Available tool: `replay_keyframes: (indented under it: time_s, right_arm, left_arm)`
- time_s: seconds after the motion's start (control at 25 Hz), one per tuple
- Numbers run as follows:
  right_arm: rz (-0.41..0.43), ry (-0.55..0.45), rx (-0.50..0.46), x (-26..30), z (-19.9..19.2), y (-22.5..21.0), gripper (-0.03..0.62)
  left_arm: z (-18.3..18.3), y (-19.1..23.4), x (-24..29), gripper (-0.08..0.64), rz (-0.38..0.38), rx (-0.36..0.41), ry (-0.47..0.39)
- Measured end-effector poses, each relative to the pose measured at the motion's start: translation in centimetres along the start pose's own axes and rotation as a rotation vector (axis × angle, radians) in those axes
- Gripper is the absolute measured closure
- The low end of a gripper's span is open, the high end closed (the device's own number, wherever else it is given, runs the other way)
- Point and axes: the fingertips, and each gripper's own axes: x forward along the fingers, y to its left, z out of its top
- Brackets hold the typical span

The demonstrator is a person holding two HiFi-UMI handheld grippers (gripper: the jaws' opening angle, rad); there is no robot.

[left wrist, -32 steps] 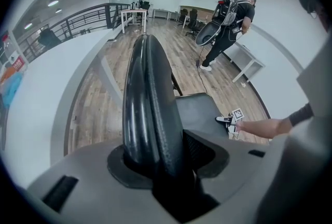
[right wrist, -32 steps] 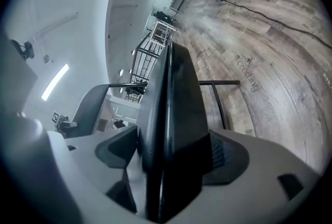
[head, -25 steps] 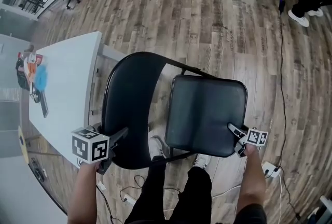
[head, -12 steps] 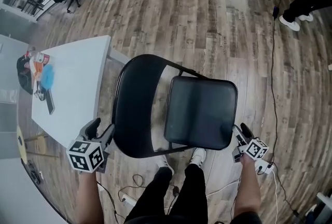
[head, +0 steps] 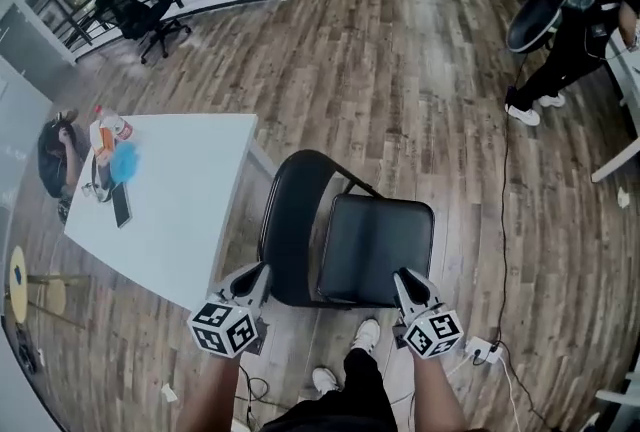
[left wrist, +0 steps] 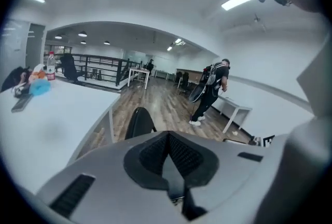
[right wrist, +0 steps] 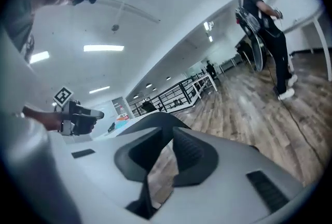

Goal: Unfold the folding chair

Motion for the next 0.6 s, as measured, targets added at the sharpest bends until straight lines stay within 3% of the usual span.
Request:
replay_keyframes:
  time_s: [0.04, 0.08, 0.24, 0.4, 0.6]
  right_arm:
    - [-0.02, 0.001, -0.057, -0.6, 0.9, 2.2, 0.559]
    - [-0.042, 0.005, -0.113, -1.3, 1.6, 4.5, 0.574]
    - [-0.149, 0.041, -0.327, -5.5, 3.0, 12.7, 0.577]
    - [-0.249, 0.054, -0.394, -12.0, 1.8, 20.1, 0.578]
    - [-0.212, 0.056, -0.498, -16.7, 1.1, 27.9, 0.578]
  left_arm:
    - [-0.4, -0.8, -1.2, 0.555, -0.03, -0.008, -0.018]
    - [-0.8, -1.7, -2.6, 0.555, -0.059, -0.006, -0.032]
    - [-2.9, -4.8, -9.1, 0.555, -0.128, 0.006, -0.067]
    - [-5.1, -7.5, -15.2, 0.555, -0.171, -0.009, -0.099]
    - [-8.0, -10.0, -21.2, 0.555, -0.168, 0.062, -0.135]
